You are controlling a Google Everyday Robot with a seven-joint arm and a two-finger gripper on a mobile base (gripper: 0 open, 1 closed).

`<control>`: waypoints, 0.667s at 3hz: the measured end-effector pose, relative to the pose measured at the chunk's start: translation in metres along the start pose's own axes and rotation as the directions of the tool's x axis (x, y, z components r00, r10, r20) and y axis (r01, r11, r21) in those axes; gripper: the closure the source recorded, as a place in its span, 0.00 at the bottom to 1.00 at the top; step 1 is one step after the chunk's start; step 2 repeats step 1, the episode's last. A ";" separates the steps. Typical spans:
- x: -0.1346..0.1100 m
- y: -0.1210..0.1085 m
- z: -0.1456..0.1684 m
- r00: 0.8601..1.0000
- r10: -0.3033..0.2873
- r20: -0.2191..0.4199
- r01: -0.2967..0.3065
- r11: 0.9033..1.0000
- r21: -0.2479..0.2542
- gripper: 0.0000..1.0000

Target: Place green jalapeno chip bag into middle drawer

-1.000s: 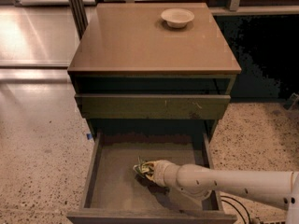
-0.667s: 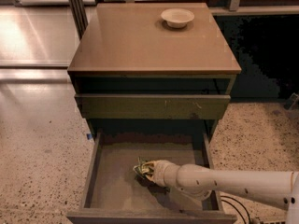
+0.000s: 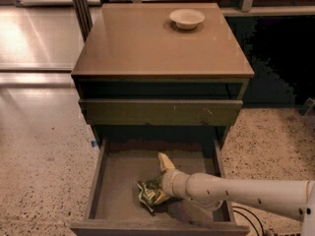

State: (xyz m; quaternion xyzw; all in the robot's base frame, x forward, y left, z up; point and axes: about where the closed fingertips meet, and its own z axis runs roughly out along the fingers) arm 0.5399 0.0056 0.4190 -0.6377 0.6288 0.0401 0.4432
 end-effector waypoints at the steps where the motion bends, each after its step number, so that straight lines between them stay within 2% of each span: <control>1: 0.000 0.000 0.000 1.000 0.000 0.000 0.000 1.000 0.000 0.00; 2: 0.000 0.000 0.000 1.000 0.000 0.000 0.000 1.000 0.000 0.00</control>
Offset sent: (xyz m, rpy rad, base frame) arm 0.0000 0.0000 0.0000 0.0000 0.0000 0.0000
